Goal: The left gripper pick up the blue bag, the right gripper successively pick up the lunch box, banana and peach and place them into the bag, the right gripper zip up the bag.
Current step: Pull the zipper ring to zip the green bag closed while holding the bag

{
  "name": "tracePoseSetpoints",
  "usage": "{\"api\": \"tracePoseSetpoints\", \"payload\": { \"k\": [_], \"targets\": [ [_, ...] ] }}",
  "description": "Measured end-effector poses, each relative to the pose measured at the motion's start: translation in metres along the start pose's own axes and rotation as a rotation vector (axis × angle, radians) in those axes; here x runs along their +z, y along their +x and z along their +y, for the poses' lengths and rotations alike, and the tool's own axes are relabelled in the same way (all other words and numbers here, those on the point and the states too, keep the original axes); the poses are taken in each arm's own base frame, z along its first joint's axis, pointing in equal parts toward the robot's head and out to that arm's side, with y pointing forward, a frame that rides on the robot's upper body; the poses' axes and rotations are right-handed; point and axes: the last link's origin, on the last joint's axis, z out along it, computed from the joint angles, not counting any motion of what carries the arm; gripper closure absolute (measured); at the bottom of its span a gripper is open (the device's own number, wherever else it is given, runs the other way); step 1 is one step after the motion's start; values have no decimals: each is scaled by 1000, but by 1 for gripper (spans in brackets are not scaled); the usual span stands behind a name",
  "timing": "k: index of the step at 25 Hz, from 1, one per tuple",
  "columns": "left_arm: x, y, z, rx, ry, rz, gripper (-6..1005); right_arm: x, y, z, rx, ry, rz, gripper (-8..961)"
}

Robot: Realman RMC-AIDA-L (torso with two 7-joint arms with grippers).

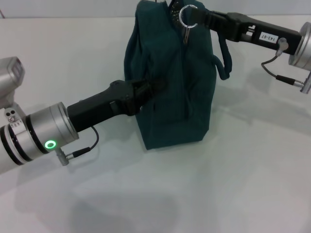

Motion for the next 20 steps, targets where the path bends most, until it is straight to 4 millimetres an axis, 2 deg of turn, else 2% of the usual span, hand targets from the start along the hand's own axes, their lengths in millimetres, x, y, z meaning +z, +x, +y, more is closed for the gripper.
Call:
{"api": "tracePoseSetpoints", "payload": {
  "k": [12, 20],
  "targets": [
    [-1, -8, 16, 45, -103, -37, 929, -1, -4, -3, -7, 15, -15, 946],
    [-12, -13, 28, 117, -163, -9, 923, -1, -3, -9, -19, 58, -9, 946]
  ]
}}
